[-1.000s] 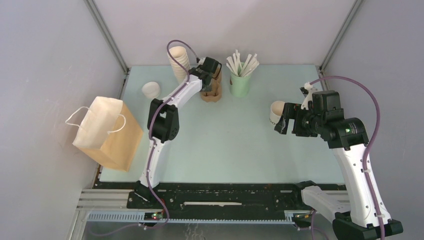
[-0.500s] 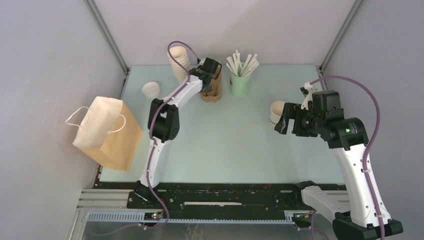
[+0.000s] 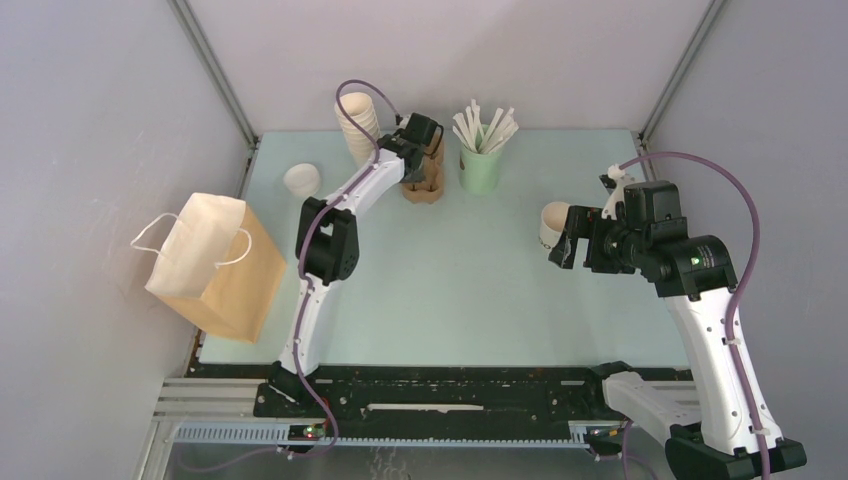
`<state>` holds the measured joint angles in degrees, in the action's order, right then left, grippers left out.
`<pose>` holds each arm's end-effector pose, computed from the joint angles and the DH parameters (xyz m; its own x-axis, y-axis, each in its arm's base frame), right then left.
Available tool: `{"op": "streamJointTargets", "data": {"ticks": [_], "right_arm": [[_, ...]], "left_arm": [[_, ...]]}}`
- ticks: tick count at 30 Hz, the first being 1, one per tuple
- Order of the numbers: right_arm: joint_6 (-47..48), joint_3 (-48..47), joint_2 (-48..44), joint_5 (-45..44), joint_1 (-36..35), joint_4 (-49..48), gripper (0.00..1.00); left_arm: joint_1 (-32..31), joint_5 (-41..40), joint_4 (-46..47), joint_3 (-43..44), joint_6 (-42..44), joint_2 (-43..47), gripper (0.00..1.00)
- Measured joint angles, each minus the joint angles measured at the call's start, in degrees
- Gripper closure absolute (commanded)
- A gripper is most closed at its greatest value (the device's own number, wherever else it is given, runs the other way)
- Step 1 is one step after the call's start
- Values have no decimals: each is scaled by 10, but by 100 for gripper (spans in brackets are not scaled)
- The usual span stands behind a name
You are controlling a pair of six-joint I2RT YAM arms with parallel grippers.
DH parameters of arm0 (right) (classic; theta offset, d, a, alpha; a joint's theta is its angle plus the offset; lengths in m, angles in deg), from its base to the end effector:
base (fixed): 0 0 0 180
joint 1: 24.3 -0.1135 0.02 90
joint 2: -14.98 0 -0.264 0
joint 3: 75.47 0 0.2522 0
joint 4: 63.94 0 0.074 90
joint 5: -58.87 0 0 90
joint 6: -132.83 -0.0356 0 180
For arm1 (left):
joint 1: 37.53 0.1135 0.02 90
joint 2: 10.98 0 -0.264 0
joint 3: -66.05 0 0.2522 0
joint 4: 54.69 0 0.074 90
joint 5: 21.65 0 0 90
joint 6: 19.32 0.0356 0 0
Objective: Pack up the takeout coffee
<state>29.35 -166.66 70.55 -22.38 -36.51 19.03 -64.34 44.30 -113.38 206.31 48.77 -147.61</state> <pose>0.1452 0.0370 0.3978 -0.7713 0.0688 -0.6328 -0.1337 0.9545 0.2667 0.4748 -0.2237 0.2234 -0.7548 -0.0004 -0.6560 -0.0841 0.9918 0.0962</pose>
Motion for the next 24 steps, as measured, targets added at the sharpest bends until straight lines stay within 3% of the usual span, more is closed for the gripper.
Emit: {"op": "streamJointTargets", "data": {"ticks": [10,24], "right_arm": [[4,0,0,-9,-7,0,4],[5,0,0,-14,-7,0,4]], "left_arm": [[6,25,-12,1,-17,1,76],[33,151,-45,1,-88,22,82]]}}
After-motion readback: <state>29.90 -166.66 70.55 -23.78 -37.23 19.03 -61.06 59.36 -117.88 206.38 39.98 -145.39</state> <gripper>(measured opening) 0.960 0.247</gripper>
